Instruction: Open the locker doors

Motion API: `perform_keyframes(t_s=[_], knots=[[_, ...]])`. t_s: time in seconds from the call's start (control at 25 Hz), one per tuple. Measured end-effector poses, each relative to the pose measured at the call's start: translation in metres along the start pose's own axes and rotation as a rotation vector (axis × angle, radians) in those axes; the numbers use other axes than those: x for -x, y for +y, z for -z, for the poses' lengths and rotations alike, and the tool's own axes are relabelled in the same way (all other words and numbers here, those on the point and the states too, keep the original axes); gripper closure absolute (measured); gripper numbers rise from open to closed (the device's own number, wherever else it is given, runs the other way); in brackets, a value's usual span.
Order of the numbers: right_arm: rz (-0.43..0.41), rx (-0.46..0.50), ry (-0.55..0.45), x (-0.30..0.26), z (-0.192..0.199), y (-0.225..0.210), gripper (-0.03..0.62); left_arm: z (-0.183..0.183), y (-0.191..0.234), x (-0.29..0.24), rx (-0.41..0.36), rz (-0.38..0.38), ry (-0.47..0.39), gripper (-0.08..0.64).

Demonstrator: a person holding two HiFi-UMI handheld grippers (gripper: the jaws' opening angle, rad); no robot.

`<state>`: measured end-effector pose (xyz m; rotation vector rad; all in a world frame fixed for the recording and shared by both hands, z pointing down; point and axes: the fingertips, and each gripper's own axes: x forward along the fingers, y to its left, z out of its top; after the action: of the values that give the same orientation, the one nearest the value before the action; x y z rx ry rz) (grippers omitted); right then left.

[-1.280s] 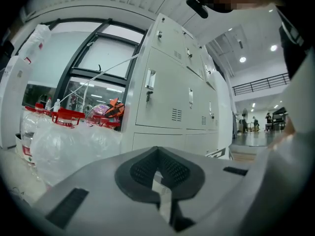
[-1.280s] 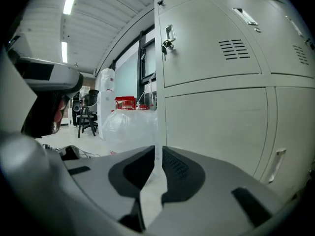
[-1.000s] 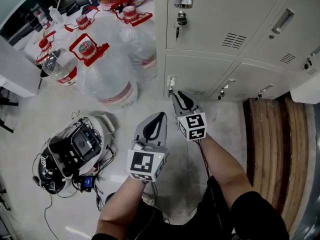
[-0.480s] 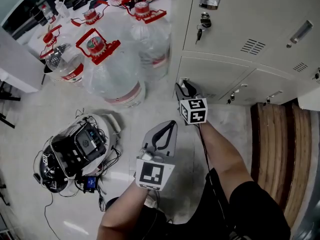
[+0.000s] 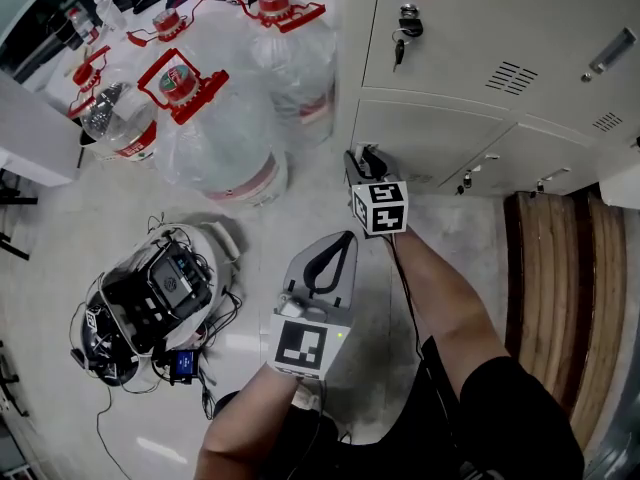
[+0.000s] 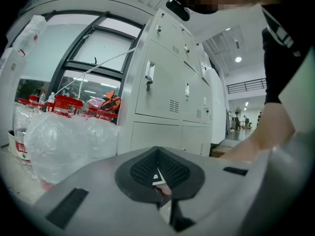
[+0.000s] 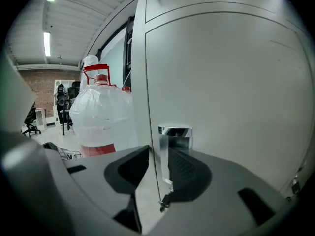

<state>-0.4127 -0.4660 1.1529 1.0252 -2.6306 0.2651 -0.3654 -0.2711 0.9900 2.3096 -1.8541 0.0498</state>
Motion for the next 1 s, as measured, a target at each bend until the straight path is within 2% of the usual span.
perform_keyframes(t_s=[0.28, 0.64, 0.84, 1.0], knots=[[0.02, 0.004, 0.024, 0.004, 0.003, -0.001, 0.499, 0.005, -0.007, 0.0, -0.01, 0.023, 0.002, 0.561], [0.009, 0.031, 0.028, 0.021, 0.009, 0.006, 0.497, 0.004, -0.012, 0.004, -0.031, 0.035, -0.017, 0.561], [-0.025, 0.057, 0.026, 0.036, 0.015, 0.014, 0.497, 0.005, -0.009, -0.001, -0.046, 0.025, -0.017, 0.561], [-0.075, 0.098, 0.03, 0.052, 0.022, 0.02, 0.495, 0.005, -0.004, -0.005, -0.003, 0.007, -0.025, 0.561]])
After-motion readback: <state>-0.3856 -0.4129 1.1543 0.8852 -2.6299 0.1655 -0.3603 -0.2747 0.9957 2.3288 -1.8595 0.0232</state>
